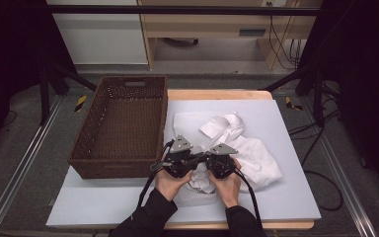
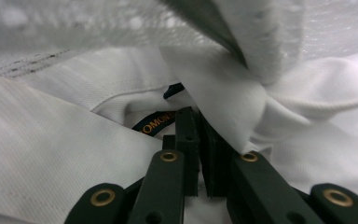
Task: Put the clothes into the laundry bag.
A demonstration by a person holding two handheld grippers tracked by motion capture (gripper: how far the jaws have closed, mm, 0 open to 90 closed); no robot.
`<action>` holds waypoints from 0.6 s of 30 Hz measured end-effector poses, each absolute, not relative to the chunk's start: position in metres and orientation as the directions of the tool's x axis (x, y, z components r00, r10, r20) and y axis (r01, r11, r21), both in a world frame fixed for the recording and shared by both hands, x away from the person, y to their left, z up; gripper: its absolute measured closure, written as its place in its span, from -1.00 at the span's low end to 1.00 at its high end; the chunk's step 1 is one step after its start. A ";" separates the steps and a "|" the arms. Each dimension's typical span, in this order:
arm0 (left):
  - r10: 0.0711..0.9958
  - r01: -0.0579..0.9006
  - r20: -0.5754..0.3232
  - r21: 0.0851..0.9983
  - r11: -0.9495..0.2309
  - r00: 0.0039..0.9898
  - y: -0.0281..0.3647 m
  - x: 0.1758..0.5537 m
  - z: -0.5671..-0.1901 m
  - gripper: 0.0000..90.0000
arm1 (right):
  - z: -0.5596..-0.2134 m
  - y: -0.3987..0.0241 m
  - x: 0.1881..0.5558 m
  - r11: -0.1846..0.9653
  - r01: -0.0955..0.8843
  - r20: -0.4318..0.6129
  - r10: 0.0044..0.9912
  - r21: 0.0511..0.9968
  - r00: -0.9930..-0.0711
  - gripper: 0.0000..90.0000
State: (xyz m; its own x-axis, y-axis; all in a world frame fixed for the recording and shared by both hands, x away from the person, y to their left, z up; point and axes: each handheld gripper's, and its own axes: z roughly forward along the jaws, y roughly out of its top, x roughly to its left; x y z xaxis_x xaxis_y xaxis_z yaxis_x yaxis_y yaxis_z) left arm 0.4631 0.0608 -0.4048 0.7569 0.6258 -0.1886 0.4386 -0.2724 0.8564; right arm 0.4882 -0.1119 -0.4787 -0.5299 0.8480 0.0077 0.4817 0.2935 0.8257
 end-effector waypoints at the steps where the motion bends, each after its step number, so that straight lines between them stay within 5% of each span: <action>1: 0.630 0.443 -0.195 0.857 -0.263 0.752 0.064 0.464 -0.407 0.98 | -0.479 -0.114 0.487 0.283 0.476 0.024 0.840 0.833 -0.542 0.87; 8: 0.641 0.447 -0.196 0.857 -0.256 0.742 0.071 0.465 -0.411 0.98 | -0.447 -0.164 0.453 0.158 0.397 0.132 0.781 0.904 -0.610 0.46; 14: 0.646 0.435 -0.162 0.853 -0.288 0.746 0.067 0.465 -0.414 0.98 | -0.433 -0.229 0.452 0.130 0.423 0.041 0.927 0.897 -0.373 -0.14; 18: 0.652 0.428 -0.140 0.850 -0.306 0.745 0.066 0.465 -0.416 0.98 | -0.462 -0.241 0.467 0.156 0.530 0.042 0.939 0.833 -0.342 -0.15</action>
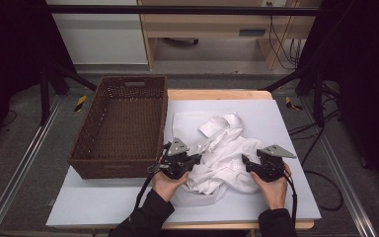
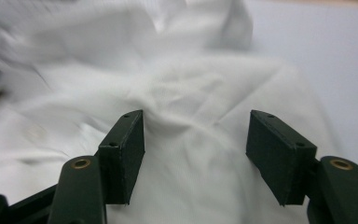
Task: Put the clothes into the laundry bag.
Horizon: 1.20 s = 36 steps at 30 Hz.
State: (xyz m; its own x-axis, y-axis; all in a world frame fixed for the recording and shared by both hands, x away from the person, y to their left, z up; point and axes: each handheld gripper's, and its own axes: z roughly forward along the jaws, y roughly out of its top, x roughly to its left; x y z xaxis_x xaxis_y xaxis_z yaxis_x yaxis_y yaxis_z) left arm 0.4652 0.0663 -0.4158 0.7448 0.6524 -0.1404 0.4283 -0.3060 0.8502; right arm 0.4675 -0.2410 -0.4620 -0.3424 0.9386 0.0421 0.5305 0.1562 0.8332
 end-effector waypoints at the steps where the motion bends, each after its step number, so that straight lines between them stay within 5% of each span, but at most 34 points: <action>1: 0.653 0.428 -0.139 0.850 -0.307 0.744 0.067 0.465 -0.416 0.98 | -0.470 -0.240 0.472 0.181 0.552 0.026 0.938 0.814 -0.345 -0.05; 4: 0.658 0.428 -0.136 0.850 -0.307 0.741 0.068 0.465 -0.416 0.98 | -0.479 -0.238 0.476 0.223 0.602 0.013 0.932 0.766 -0.362 0.69; 6: 0.660 0.433 -0.141 0.849 -0.303 0.738 0.069 0.466 -0.417 0.98 | -0.475 -0.241 0.475 0.205 0.617 0.044 0.930 0.760 -0.364 0.99; 13: 0.668 0.447 -0.160 0.848 -0.283 0.727 0.072 0.470 -0.416 0.98 | -0.437 -0.240 0.448 0.136 0.454 0.130 0.852 0.881 -0.507 1.00; 20: 0.668 0.441 -0.163 0.855 -0.271 0.726 0.071 0.470 -0.407 0.98 | -0.423 -0.167 0.429 0.222 0.324 0.095 0.675 0.920 -0.732 1.00; 28: 0.656 0.424 -0.163 0.867 -0.261 0.737 0.071 0.466 -0.400 0.98 | -0.469 -0.115 0.464 0.345 0.397 0.036 0.715 0.851 -0.698 1.00; 33: 0.652 0.440 -0.178 0.859 -0.262 0.737 0.071 0.466 -0.410 0.98 | -0.480 -0.111 0.479 0.292 0.465 0.089 0.764 0.836 -0.639 0.98; 36: 0.652 0.446 -0.182 0.856 -0.263 0.736 0.073 0.467 -0.415 0.98 | -0.476 -0.113 0.475 0.275 0.466 0.116 0.750 0.841 -0.651 0.68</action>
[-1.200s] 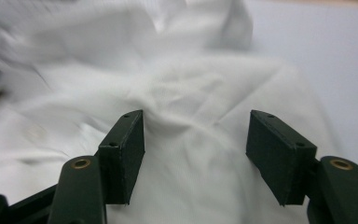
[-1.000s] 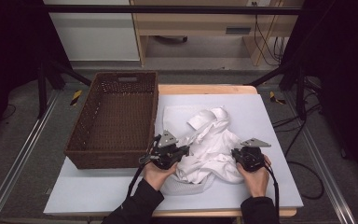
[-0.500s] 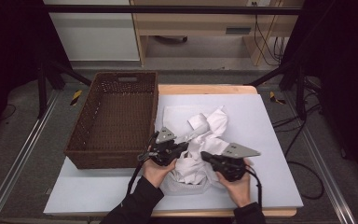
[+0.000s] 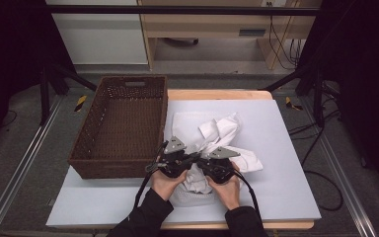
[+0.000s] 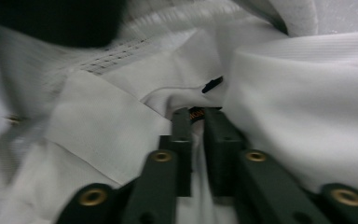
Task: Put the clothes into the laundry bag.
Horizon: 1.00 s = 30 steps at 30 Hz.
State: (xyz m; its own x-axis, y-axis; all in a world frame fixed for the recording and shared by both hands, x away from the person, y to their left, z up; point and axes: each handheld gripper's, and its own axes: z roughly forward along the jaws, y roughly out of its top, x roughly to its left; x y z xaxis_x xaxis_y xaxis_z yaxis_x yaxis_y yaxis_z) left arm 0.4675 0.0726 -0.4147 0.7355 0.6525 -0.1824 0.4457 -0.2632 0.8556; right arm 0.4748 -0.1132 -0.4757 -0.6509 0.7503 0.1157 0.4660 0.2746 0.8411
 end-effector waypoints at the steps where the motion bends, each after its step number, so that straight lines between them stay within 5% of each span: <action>1: 0.655 0.450 -0.187 0.855 -0.258 0.732 0.073 0.468 -0.416 0.98 | -0.473 -0.115 0.472 0.273 0.461 0.119 0.745 0.844 -0.657 0.60; 7: 0.660 0.444 -0.181 0.859 -0.255 0.729 0.077 0.469 -0.414 0.98 | -0.432 -0.151 0.445 0.181 0.400 0.159 0.714 0.899 -0.682 0.36; 12: 0.664 0.444 -0.178 0.859 -0.256 0.726 0.078 0.469 -0.414 0.98 | -0.406 -0.197 0.437 0.151 0.322 0.062 0.822 0.935 -0.566 0.04; 15: 0.663 0.444 -0.176 0.858 -0.260 0.728 0.079 0.470 -0.414 0.98 | -0.410 -0.217 0.447 0.149 0.342 0.040 0.872 0.928 -0.488 -0.27; 19: 0.661 0.445 -0.177 0.857 -0.260 0.729 0.077 0.470 -0.413 0.98 | -0.442 -0.219 0.467 0.195 0.440 0.053 0.870 0.877 -0.490 -0.31; 20: 0.661 0.443 -0.174 0.857 -0.264 0.730 0.077 0.470 -0.413 0.98 | -0.452 -0.216 0.472 0.211 0.455 0.050 0.866 0.865 -0.497 -0.27; 24: 0.662 0.445 -0.175 0.857 -0.262 0.728 0.077 0.470 -0.413 0.98 | -0.473 -0.210 0.483 0.192 0.525 0.151 0.827 0.829 -0.542 0.52; 26: 0.663 0.442 -0.172 0.858 -0.263 0.729 0.079 0.470 -0.413 0.98 | -0.469 -0.208 0.479 0.214 0.492 0.121 0.817 0.844 -0.564 0.81; 30: 0.669 0.448 -0.178 0.857 -0.254 0.722 0.081 0.472 -0.411 0.98 | -0.448 -0.205 0.457 0.200 0.391 0.111 0.758 0.899 -0.643 0.92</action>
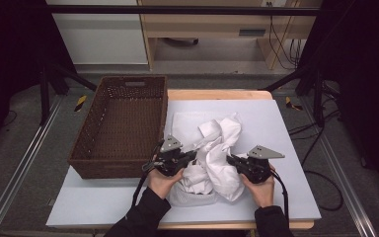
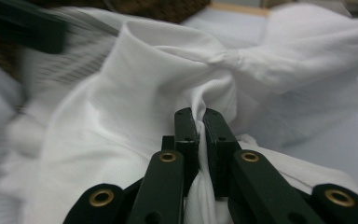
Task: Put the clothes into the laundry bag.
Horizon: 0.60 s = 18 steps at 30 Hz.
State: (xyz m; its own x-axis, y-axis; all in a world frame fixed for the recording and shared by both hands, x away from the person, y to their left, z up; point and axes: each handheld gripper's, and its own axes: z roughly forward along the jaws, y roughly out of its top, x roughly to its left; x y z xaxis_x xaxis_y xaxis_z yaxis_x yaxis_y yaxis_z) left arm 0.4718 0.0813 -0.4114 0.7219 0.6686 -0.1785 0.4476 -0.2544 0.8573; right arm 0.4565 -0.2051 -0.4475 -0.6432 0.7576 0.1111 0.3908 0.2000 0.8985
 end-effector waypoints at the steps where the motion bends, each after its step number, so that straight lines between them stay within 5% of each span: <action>1: 0.670 0.450 -0.181 0.857 -0.252 0.720 0.081 0.472 -0.410 0.98 | -0.443 -0.200 0.451 0.207 0.372 0.110 0.730 0.905 -0.675 0.92; 8: 0.654 0.417 -0.150 0.867 -0.273 0.741 0.071 0.466 -0.395 0.98 | -0.432 -0.140 0.441 0.350 0.282 0.001 0.627 0.893 -0.779 0.92; 18: 0.654 0.428 -0.155 0.858 -0.283 0.741 0.073 0.463 -0.409 0.98 | -0.472 -0.104 0.493 0.328 0.450 0.047 0.764 0.830 -0.644 0.90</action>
